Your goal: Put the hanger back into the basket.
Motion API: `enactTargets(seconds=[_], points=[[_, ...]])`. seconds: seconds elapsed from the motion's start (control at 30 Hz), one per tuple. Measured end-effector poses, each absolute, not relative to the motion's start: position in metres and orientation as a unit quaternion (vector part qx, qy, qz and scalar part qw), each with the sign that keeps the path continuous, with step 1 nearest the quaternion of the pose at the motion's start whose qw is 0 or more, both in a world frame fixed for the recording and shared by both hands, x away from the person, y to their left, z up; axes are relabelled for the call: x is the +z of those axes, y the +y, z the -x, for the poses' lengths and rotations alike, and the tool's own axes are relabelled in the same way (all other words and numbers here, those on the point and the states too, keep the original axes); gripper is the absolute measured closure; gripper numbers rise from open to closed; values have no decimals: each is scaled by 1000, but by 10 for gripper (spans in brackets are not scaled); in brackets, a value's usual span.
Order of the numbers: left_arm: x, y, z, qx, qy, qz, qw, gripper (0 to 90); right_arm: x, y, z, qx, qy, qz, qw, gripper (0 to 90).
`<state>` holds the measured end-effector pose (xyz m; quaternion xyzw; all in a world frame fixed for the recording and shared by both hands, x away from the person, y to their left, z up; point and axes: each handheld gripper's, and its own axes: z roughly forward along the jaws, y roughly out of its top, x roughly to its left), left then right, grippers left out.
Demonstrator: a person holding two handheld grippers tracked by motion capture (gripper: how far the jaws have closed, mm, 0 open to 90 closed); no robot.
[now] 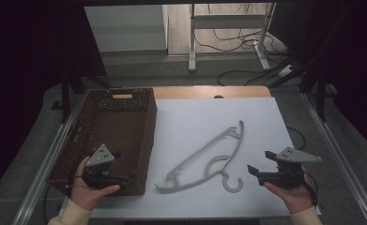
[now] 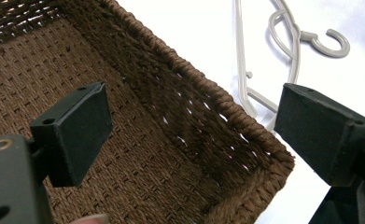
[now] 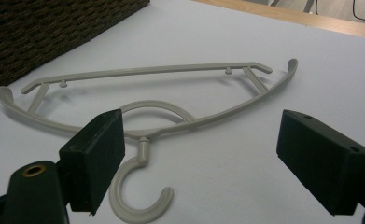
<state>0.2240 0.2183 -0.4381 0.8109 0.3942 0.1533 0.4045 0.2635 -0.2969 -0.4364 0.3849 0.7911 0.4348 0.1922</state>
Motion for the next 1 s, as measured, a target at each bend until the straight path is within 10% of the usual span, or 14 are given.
enactTargets(seconds=[1.0], points=[[-435, 222, -219, 156, 401, -808, 402, 119, -439, -293, -269, 427, 803, -377, 177, 176]])
